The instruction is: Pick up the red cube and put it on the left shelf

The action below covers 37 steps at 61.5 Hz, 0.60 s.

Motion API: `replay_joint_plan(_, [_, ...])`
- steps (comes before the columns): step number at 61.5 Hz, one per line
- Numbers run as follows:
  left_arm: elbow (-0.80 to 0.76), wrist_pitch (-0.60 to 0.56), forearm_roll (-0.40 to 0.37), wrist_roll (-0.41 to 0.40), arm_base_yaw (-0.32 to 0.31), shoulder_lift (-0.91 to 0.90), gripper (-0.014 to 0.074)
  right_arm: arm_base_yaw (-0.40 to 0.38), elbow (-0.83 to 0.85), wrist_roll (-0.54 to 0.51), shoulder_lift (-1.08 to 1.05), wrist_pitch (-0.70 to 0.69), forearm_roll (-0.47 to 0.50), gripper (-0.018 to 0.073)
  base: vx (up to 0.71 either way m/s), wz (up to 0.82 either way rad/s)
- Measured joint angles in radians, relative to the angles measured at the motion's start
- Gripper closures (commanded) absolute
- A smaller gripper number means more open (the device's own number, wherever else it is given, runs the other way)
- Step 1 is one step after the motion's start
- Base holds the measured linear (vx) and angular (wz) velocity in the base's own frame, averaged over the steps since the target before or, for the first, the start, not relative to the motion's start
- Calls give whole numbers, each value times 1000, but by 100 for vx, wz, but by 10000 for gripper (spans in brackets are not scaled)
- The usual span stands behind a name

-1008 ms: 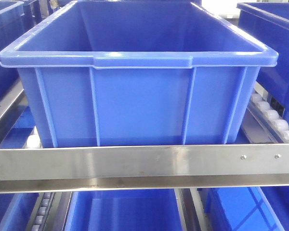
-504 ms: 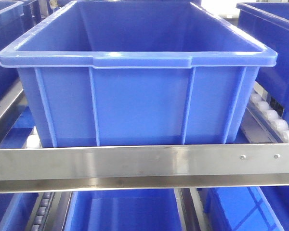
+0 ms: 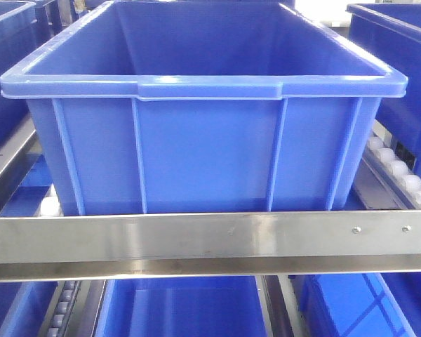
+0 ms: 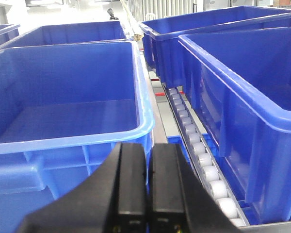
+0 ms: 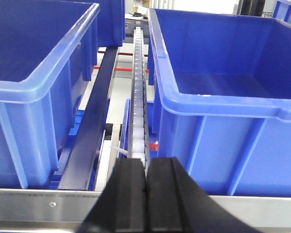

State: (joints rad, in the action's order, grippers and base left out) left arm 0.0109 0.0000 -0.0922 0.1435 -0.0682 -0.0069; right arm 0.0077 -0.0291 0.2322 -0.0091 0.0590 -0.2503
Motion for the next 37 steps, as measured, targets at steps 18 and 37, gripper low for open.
replay_joint_plan(18, [0, 0, 0, 0, 0, 0, 491, 0, 0, -106, 0, -2, 118, 499, 1, 4])
replay_joint_plan(37, [0, 0, 0, 0, 0, 0, 491, 0, 0, -118, 0, 0, 129, 499, 0, 0])
